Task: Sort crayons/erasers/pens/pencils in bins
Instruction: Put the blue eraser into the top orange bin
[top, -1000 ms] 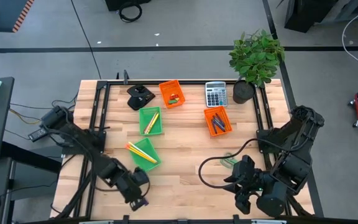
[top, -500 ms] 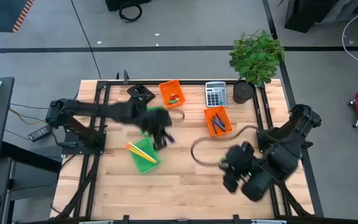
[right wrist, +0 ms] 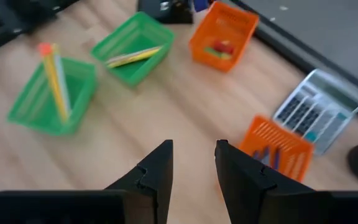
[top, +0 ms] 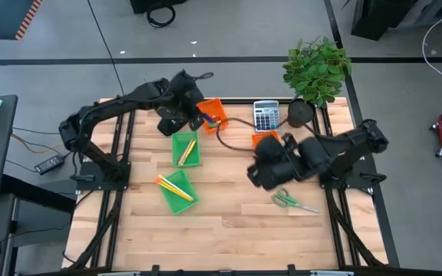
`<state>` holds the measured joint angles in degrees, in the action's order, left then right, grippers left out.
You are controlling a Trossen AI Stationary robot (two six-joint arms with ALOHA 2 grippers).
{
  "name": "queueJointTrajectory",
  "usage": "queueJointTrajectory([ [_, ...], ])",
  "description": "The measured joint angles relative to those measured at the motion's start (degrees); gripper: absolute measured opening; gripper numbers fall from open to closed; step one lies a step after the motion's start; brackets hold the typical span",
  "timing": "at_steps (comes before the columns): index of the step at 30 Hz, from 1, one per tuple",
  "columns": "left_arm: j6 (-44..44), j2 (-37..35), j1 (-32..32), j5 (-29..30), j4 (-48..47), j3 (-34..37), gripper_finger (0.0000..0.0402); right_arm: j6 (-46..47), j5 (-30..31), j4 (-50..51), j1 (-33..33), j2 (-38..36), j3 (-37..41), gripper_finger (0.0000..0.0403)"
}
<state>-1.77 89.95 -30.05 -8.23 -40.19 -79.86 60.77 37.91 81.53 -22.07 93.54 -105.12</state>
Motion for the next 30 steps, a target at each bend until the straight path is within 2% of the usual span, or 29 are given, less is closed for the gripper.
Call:
queueJointTrajectory([
  [4,2.23,1.08,-2.06,-0.68,2.10,-0.07,0.0007,-5.44,-0.40,-1.09,6.10,0.04,-0.02,0.0127],
  [11,3.95,6.80,-3.92,-0.78,3.23,-0.04,0.0005,-10.82,-5.10,-1.85,14.74,0.04,-0.02,0.0127],
  [21,2.66,12.29,-4.82,1.41,10.40,-0.04,0.0007,-15.81,-8.07,-3.50,20.07,0.04,-0.02,0.0127],
  [24,2.36,14.00,-5.52,2.05,10.06,0.02,0.0040,-15.92,-9.92,-3.48,20.65,0.04,-0.02,0.0127],
  [30,2.07,14.41,-5.52,2.03,10.01,0.03,0.0137,-13.81,-12.57,-3.48,20.16,0.04,-0.02,0.0127],
])
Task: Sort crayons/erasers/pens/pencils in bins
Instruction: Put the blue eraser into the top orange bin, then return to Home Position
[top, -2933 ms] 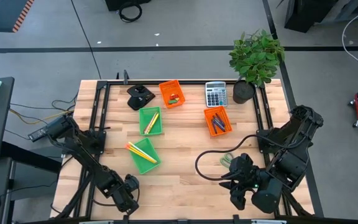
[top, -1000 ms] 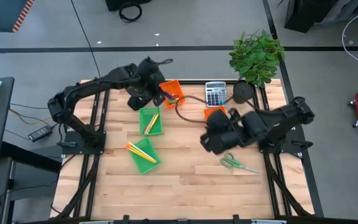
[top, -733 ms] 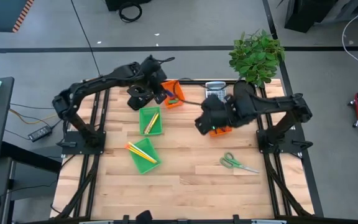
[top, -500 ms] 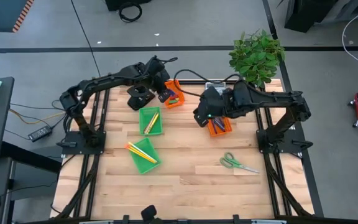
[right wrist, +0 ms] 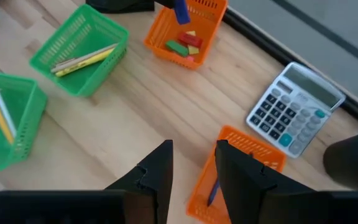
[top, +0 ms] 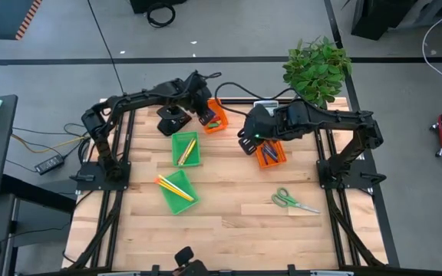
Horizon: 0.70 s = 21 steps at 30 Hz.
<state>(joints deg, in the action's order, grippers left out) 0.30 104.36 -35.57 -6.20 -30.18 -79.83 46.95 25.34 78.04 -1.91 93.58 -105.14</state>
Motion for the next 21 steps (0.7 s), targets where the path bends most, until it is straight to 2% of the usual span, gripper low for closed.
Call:
queueJointTrajectory([
  [5,-1.53,0.00,0.00,-0.07,-0.61,-0.02,0.0192,0.91,-0.59,0.02,-0.63,0.00,0.00,0.0127],
  [10,-2.76,-0.44,0.04,-0.07,-1.74,-0.02,0.0213,-0.49,-0.58,0.02,-0.59,0.00,0.00,0.0127],
  [14,-5.44,-2.60,0.09,-0.15,-1.78,-0.02,0.0208,-1.54,-0.61,-0.09,-0.42,-0.05,0.00,0.0127],
  [19,-5.83,-5.56,0.16,-0.16,0.48,-0.09,0.0180,-2.74,-0.59,0.24,-0.39,-1.28,-0.03,0.0127],
  [21,-6.99,-6.19,0.41,-2.31,1.49,-0.11,0.0166,-2.18,-0.61,0.42,-0.42,-1.97,-0.09,0.0127],
])
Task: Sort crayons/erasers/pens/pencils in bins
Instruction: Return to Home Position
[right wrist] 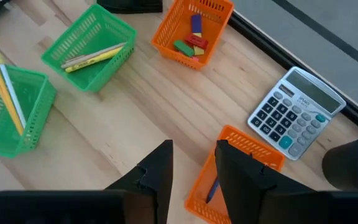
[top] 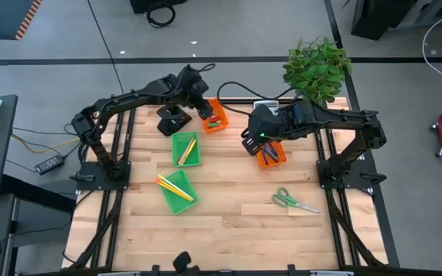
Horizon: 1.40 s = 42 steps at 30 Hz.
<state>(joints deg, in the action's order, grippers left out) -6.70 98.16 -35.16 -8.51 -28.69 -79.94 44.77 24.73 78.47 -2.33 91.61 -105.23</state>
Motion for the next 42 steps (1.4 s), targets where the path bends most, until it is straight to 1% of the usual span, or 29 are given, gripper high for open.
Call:
queueJointTrajectory([
  [3,-1.85,-1.04,0.55,-6.89,0.43,0.02,0.0138,-1.17,0.02,1.16,0.02,-0.90,0.02,0.0126],
  [5,-3.12,-1.90,1.89,-9.17,0.30,0.02,0.0114,-1.95,0.03,1.78,0.55,-1.66,0.50,0.0124],
  [7,-3.21,-3.40,3.50,-10.15,-0.92,0.07,0.0083,-3.44,-1.15,1.28,1.54,-2.65,1.68,0.0116],
  [10,-3.12,-6.18,6.03,-10.19,-1.99,0.02,0.0030,-7.17,-5.86,-1.28,4.27,-4.61,4.64,0.0103],
  [11,-3.01,-7.27,6.96,-9.77,-2.44,0.02,0.0016,-8.49,-7.84,-2.69,5.31,-5.40,6.06,0.0100],
  [12,-3.00,-8.36,7.65,-9.11,-2.42,0.02,0.0010,-9.83,-9.68,-4.49,6.50,-6.27,7.75,0.0096],
  [14,-2.94,-10.29,8.58,-6.77,-2.95,0.02,0.0011,-11.78,-14.32,-8.78,8.68,-8.44,12.16,0.0090],
  [16,-1.83,-12.14,8.79,-6.42,-3.49,0.18,0.0012,-12.79,-17.88,-13.69,10.88,-11.27,17.45,0.0085],
  [18,-1.32,-14.25,8.79,-6.43,-2.58,1.78,0.0007,-13.06,-19.95,-18.84,12.68,-14.51,22.98,0.0079],
  [21,-2.39,-18.57,8.24,-6.74,-1.67,7.61,0.0007,-12.35,-23.52,-26.87,15.97,-20.20,31.38,0.0070],
  [23,-4.59,-22.56,7.75,-6.77,0.29,13.16,0.0009,-10.61,-26.88,-33.03,18.18,-24.18,36.81,0.0064],
  [26,-8.73,-29.32,7.38,-7.22,6.34,20.55,0.0006,-7.64,-30.83,-41.13,20.76,-29.49,43.80,0.0057],
  [28,-13.21,-33.39,7.35,-7.40,9.24,24.33,0.0006,-6.15,-32.29,-43.30,21.91,-32.10,47.29,0.0054],
  [32,-19.20,-39.55,7.39,-6.60,10.12,30.83,0.0008,-6.07,-34.72,-44.07,24.24,-35.10,52.79,0.0053],
  [37,-26.38,-46.77,8.37,-5.75,12.32,36.99,0.0006,-4.83,-43.66,-51.87,28.24,-37.77,59.71,0.0053],
  [38,-27.50,-48.09,8.92,-5.01,12.22,37.79,0.0008,-4.62,-44.58,-52.72,28.92,-38.29,60.49,0.0053],
  [42,-30.41,-53.59,10.60,-1.96,12.20,41.83,0.0005,-4.90,-45.42,-52.89,31.42,-41.04,62.41,0.0053],
])
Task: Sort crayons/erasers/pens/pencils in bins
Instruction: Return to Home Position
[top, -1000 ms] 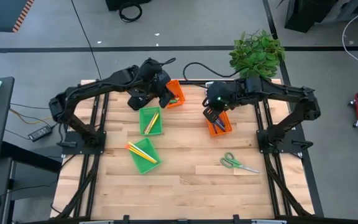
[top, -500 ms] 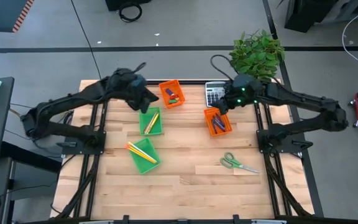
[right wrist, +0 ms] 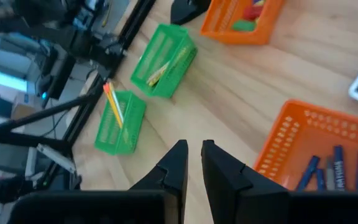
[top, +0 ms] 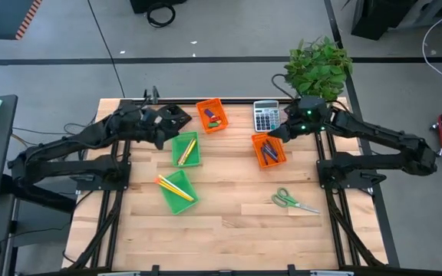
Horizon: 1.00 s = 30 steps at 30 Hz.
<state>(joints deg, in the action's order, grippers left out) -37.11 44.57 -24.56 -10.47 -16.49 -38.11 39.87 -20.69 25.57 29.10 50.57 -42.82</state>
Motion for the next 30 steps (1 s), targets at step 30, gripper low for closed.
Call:
queueJointTrajectory([
  [30,-20.04,-32.26,14.60,13.34,6.73,29.27,0.0005,13.35,0.50,-10.15,1.63,-35.60,27.85,0.0041],
])
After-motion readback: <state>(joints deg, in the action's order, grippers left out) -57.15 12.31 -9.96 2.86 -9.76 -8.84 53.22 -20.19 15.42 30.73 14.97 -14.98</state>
